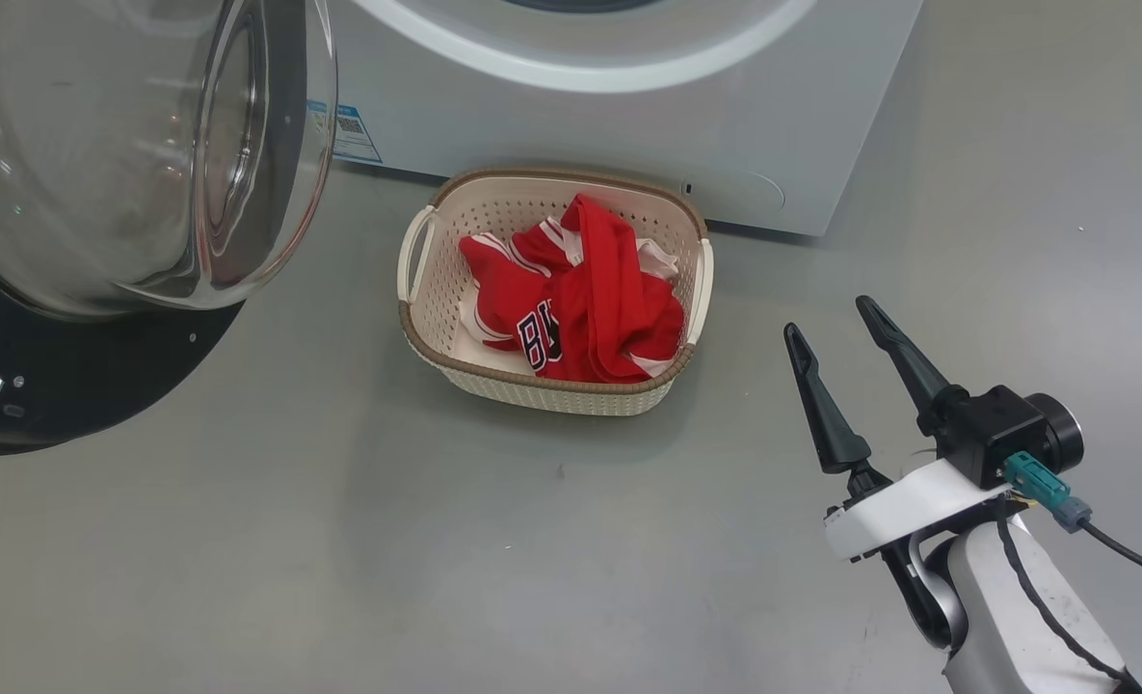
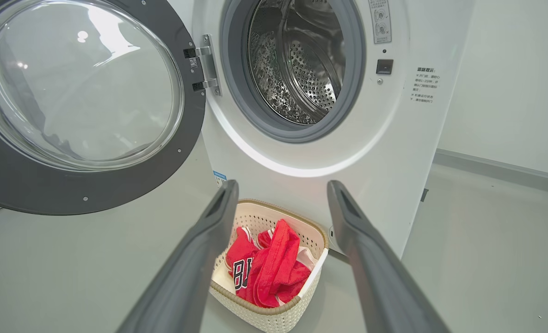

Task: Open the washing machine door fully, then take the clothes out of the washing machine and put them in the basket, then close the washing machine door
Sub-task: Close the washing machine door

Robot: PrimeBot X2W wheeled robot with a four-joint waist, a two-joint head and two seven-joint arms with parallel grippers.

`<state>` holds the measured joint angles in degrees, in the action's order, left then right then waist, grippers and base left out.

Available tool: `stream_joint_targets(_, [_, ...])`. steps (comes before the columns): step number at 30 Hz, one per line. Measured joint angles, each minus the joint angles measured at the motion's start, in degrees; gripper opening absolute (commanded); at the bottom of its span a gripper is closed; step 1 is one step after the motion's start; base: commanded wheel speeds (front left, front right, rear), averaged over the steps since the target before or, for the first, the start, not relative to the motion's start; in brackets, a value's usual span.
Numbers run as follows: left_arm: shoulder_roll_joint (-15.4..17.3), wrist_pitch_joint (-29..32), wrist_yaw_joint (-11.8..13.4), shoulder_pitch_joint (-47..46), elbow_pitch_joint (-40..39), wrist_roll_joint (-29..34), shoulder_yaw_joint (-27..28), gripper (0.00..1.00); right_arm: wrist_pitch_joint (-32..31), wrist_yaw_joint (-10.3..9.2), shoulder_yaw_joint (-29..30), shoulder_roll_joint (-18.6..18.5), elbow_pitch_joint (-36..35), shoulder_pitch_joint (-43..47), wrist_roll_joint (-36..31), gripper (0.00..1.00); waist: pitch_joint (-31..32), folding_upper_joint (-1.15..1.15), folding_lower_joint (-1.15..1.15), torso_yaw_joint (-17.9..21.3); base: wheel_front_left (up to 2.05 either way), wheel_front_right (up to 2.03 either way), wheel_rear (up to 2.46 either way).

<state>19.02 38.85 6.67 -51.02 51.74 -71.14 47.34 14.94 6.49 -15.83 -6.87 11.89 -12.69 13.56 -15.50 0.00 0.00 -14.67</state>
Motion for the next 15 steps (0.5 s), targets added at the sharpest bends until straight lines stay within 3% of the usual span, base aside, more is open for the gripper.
stream_joint_targets(15, [-2.5, 3.6, -2.5, 4.0, 0.1, -0.5, -1.2, 0.0, 0.0, 0.0, -0.3, 1.3, 0.6, 1.4, 0.4, 1.0, 2.9, 0.0, 0.0, 0.2, 0.0, 0.0, 0.0])
